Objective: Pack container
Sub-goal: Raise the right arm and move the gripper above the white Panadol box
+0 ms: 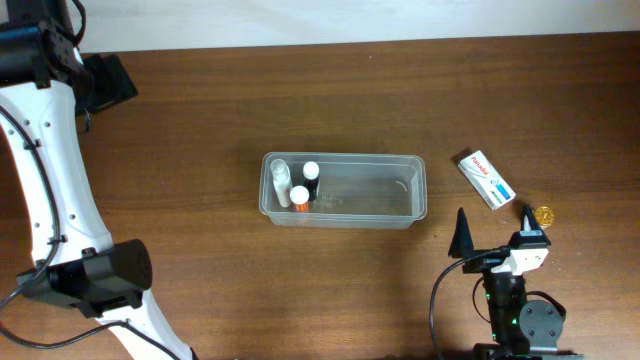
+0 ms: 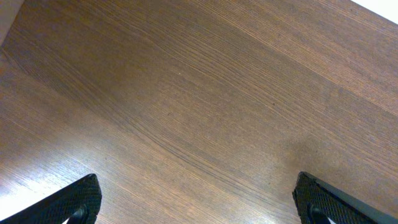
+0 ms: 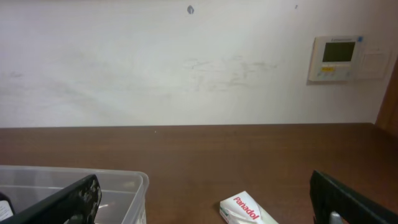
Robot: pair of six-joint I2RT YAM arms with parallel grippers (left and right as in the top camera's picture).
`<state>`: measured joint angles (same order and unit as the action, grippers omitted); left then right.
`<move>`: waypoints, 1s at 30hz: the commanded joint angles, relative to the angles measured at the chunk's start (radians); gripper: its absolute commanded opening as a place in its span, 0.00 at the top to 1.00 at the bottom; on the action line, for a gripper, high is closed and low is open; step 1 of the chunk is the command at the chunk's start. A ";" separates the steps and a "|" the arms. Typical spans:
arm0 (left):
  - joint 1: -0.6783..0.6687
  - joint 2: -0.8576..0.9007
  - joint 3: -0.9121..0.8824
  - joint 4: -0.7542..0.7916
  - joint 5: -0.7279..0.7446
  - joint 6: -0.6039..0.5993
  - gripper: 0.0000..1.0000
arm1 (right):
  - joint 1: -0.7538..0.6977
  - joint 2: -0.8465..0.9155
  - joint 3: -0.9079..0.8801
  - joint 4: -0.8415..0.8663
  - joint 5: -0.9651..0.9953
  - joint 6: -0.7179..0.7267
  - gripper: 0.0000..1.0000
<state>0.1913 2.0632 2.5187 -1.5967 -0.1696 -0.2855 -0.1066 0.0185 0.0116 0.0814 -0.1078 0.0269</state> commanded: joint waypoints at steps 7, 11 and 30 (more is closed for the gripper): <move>0.005 0.003 0.017 -0.002 -0.003 -0.013 0.01 | 0.002 0.091 0.242 0.001 -0.010 -0.114 0.02; 0.005 0.003 0.017 -0.002 -0.003 -0.013 0.00 | 0.002 0.254 0.433 -0.055 0.068 -0.154 0.02; 0.005 0.003 0.017 -0.002 -0.003 -0.013 0.01 | 0.001 1.067 1.616 -1.020 0.146 -0.266 0.02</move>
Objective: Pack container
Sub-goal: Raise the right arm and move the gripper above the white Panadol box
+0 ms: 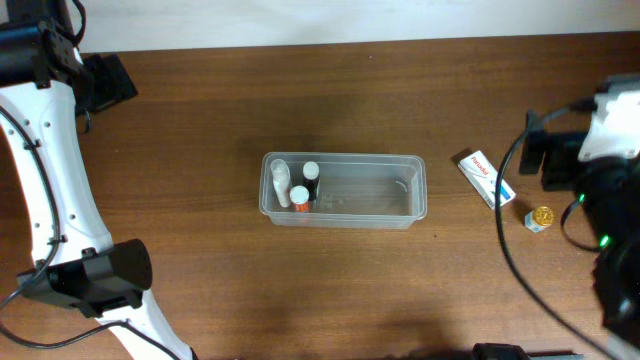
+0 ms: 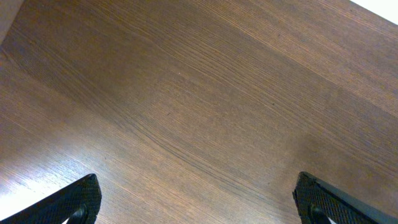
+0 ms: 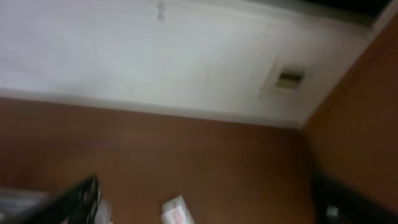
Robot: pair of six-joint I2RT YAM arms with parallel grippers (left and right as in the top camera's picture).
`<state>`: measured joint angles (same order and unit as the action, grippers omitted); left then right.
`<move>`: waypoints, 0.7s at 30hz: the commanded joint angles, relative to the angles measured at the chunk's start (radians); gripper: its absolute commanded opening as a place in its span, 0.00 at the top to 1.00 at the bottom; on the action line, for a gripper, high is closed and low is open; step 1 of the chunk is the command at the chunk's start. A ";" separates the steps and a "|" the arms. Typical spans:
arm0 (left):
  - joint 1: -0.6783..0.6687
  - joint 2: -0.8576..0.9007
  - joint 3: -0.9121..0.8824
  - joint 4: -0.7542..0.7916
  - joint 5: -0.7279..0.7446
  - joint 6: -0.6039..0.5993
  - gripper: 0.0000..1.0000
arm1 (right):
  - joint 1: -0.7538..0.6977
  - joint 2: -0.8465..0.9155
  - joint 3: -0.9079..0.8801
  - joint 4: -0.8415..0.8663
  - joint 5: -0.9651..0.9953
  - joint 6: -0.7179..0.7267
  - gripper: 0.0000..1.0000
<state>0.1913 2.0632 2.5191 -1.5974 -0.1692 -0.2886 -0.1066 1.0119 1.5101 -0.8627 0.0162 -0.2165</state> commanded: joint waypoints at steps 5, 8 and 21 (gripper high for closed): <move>0.005 0.003 0.017 -0.001 -0.004 -0.010 0.01 | 0.001 0.242 0.326 -0.400 0.023 -0.023 0.02; 0.005 0.003 0.017 -0.001 -0.004 -0.010 0.01 | 0.001 0.321 0.382 -0.526 0.023 -0.023 0.02; 0.005 0.003 0.017 -0.001 -0.004 -0.010 0.01 | 0.001 0.510 0.383 -0.536 0.068 -0.023 0.02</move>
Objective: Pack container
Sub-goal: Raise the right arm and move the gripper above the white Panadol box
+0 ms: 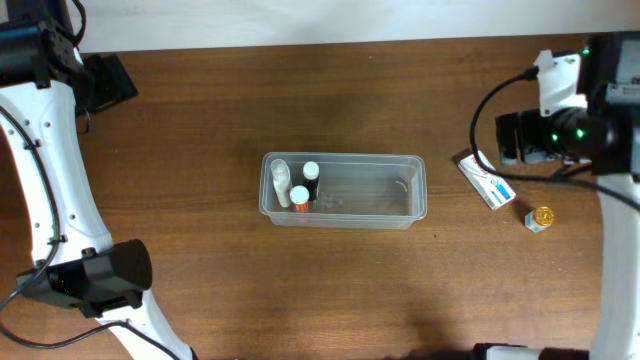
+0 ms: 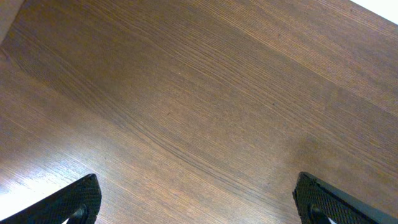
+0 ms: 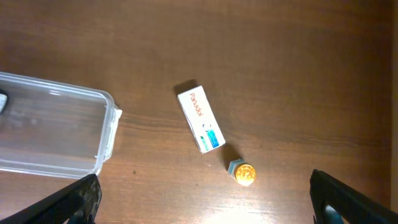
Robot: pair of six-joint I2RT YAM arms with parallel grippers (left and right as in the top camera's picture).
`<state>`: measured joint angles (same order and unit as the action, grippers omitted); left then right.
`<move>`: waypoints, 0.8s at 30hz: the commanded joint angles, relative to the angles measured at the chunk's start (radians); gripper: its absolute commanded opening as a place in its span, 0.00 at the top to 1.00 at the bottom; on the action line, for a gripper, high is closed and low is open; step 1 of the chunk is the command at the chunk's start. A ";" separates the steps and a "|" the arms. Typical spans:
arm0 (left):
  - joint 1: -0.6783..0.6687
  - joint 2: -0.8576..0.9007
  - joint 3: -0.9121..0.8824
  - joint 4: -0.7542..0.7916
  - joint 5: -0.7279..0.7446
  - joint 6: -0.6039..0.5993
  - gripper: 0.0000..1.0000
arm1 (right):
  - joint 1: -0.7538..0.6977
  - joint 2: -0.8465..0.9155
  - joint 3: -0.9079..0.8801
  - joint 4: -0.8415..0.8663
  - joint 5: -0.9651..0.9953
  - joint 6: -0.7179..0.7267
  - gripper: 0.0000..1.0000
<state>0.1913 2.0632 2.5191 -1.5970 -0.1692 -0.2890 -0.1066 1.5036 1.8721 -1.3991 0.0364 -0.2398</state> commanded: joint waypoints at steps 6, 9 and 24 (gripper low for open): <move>0.005 0.003 0.017 -0.002 -0.004 -0.010 0.00 | -0.007 0.089 0.017 -0.021 0.092 -0.196 0.01; 0.005 0.003 0.017 -0.002 -0.004 -0.010 0.01 | -0.018 0.130 0.016 -0.026 0.079 -0.261 0.02; 0.005 0.003 0.017 -0.002 -0.004 -0.010 0.01 | -0.130 0.402 0.016 -0.005 -0.034 -0.382 0.02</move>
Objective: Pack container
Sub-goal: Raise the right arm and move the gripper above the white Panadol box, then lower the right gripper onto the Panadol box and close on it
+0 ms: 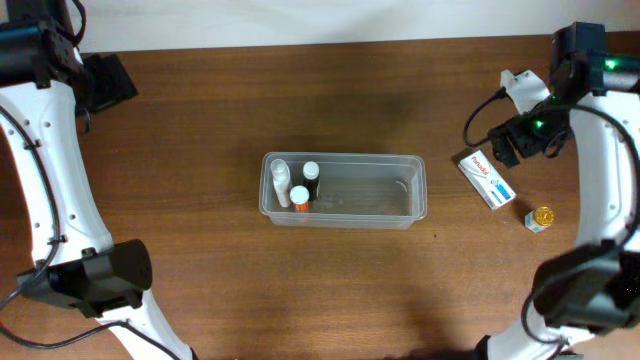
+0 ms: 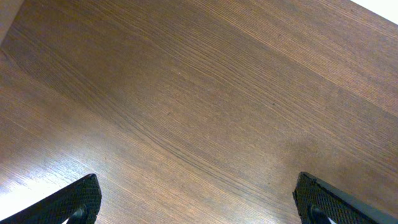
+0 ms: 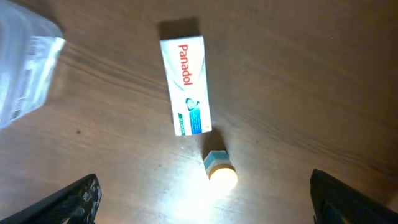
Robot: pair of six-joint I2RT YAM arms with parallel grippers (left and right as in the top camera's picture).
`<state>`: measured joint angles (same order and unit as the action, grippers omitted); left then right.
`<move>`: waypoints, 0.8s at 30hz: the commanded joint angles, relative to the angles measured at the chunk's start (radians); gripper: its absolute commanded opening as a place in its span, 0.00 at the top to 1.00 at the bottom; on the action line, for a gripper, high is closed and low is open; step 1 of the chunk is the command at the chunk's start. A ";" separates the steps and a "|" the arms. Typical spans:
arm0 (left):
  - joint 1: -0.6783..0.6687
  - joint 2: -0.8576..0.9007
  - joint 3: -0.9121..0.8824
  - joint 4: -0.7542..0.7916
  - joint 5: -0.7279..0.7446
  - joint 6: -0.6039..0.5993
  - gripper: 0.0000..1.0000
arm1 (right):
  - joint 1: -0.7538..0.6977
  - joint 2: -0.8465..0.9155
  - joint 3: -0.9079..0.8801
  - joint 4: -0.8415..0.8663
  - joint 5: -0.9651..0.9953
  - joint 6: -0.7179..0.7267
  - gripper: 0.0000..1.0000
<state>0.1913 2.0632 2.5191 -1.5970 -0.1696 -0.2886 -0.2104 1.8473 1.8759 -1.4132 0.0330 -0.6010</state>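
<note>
A clear plastic container stands mid-table with three small bottles at its left end; its corner also shows in the right wrist view. A white Panadol box lies to its right. A small jar with a gold lid sits beyond the box. My right gripper hangs open above the box and jar, holding nothing. The left gripper is open over bare wood at the far left.
The brown wooden table ends at a pale wall along the back edge. My left arm's white links run down the left side. The right arm's links run down the right side.
My right gripper has come down closer to the table, so the Panadol box and jar look larger and only the container's corner shows. The left arm has not moved.
At first my right arm sat folded at the front right edge, its open gripper facing the wall. It then stood raised on the right side. Later it looked down on the container's end, box and jar, and now hangs closer over box and jar.
</note>
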 commanded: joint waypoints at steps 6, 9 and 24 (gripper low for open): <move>0.005 0.003 0.017 -0.002 -0.003 -0.011 0.01 | -0.035 0.174 0.012 0.011 -0.030 -0.021 0.02; 0.005 0.003 0.017 -0.002 -0.003 -0.010 0.01 | -0.026 0.239 0.012 0.012 -0.039 -0.020 0.02; 0.005 0.003 0.017 -0.002 -0.003 -0.010 0.01 | -0.026 0.356 0.007 0.087 -0.131 0.033 0.02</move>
<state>0.1913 2.0632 2.5191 -1.5970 -0.1692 -0.2890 -0.2405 2.1815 1.8759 -1.3281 -0.0532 -0.5800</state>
